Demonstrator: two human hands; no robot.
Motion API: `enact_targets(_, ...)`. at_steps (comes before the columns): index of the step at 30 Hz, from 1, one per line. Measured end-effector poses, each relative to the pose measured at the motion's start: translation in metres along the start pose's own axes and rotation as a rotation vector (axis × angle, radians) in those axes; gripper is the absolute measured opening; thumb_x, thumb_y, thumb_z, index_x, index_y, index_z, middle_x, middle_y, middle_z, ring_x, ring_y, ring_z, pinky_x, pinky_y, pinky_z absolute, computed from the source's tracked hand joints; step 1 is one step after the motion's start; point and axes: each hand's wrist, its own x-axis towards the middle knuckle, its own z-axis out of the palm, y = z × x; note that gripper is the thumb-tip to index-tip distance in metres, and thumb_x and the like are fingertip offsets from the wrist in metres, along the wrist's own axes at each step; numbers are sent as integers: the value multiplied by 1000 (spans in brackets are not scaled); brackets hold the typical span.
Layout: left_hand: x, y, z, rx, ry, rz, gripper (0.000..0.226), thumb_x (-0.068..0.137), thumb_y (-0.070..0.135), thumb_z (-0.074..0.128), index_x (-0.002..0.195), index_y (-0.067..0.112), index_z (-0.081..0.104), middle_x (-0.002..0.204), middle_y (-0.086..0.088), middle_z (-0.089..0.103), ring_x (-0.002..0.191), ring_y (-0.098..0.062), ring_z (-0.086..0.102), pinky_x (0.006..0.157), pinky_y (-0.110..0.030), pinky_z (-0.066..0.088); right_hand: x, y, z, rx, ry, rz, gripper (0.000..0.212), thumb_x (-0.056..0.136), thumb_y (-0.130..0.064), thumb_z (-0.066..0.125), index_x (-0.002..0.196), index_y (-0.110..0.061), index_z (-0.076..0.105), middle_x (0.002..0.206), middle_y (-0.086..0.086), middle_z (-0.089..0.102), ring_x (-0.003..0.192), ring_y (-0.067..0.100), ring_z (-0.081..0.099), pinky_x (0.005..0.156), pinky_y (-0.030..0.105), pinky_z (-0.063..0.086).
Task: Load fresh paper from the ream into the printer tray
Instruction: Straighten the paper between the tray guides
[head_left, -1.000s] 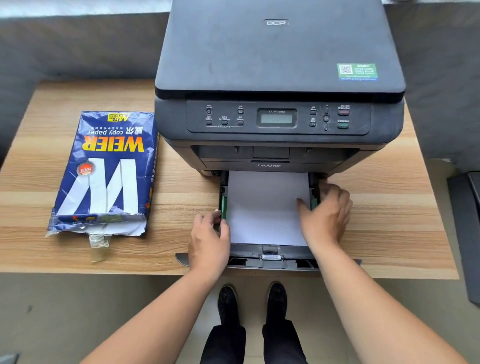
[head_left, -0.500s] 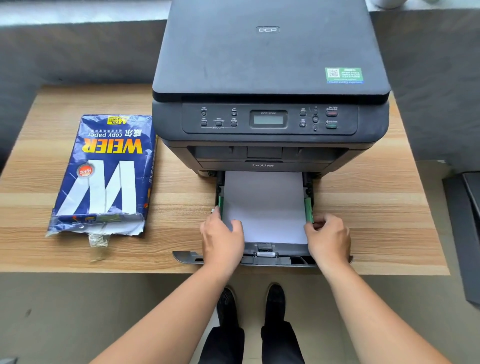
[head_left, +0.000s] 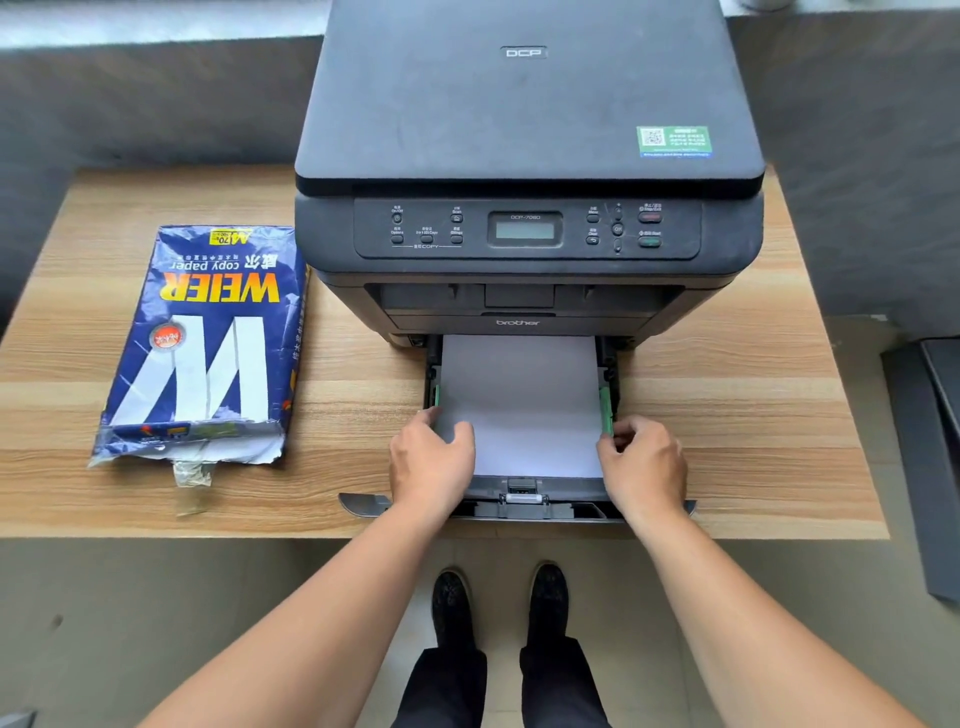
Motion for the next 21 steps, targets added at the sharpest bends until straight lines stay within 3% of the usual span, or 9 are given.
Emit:
enact_targets(3, -7, -12, -14, 61, -61, 181, 52, 92, 29, 58, 141, 13, 52, 144, -8, 56, 136, -25, 47, 110, -36, 35, -8, -1, -19, 32, -81, -44, 28, 91, -35, 60, 105, -14, 73, 102, 7, 76, 98, 30, 67, 84, 40, 56)
enact_targets(5, -25, -27, -30, 152, 4, 513, 41, 95, 24, 57, 134, 11, 58, 137, -5, 60, 132, -22, 49, 112, -35, 36, -29, 4, -38, 19, 6, -207, 30, 94, -35, 58, 112, -15, 70, 108, 2, 72, 104, 25, 63, 91, 40, 52)
enact_targets(7, -50, -45, -46, 214, 73, 828, 29, 93, 20, 59, 120, 11, 66, 118, -2, 67, 115, -19, 57, 101, -34, 44, -63, 10, -54, 21, 119, -458, 20, 94, -26, 58, 104, -14, 70, 98, 0, 70, 94, 22, 62, 84, 41, 51)
enact_targets(10, -85, -77, -51, 322, -25, 1096, 13, 91, 18, 63, 99, 14, 71, 96, 1, 67, 93, -20, 61, 83, -34, 48, -115, 24, -55, -23, 70, -788, 13, 88, -18, 64, 78, -13, 69, 76, -2, 66, 71, 22, 59, 65, 36, 46)
enact_targets(12, -92, -99, -40, 425, -106, 1149, 11, 89, 21, 64, 96, 16, 71, 93, 3, 67, 88, -21, 62, 77, -36, 50, -131, 34, -42, -100, -26, -883, 13, 86, -20, 65, 74, -15, 68, 73, -3, 63, 66, 22, 58, 60, 33, 45)
enact_targets(14, -87, -110, -26, 567, -144, 1107, 23, 88, 26, 63, 108, 16, 70, 101, 3, 68, 96, -21, 63, 86, -35, 50, -130, 40, -27, -211, -93, -862, 10, 86, -24, 65, 85, -17, 71, 78, -5, 65, 71, 20, 62, 64, 30, 49)
enact_targets(16, -78, -109, -17, 649, -117, 1029, 35, 88, 28, 60, 119, 13, 65, 109, 0, 67, 104, -24, 62, 98, -35, 43, -122, 36, -18, -305, -141, -779, 23, 85, -29, 61, 99, -15, 72, 86, -4, 69, 79, 19, 66, 73, 31, 54)
enact_targets(21, -57, -90, -12, 678, -67, 960, 49, 87, 27, 59, 132, 8, 56, 124, -6, 63, 117, -27, 56, 110, -40, 37, -102, 8, -8, -417, -119, -682, 30, 83, -27, 60, 108, -11, 65, 91, 2, 67, 87, 26, 64, 88, 40, 53)
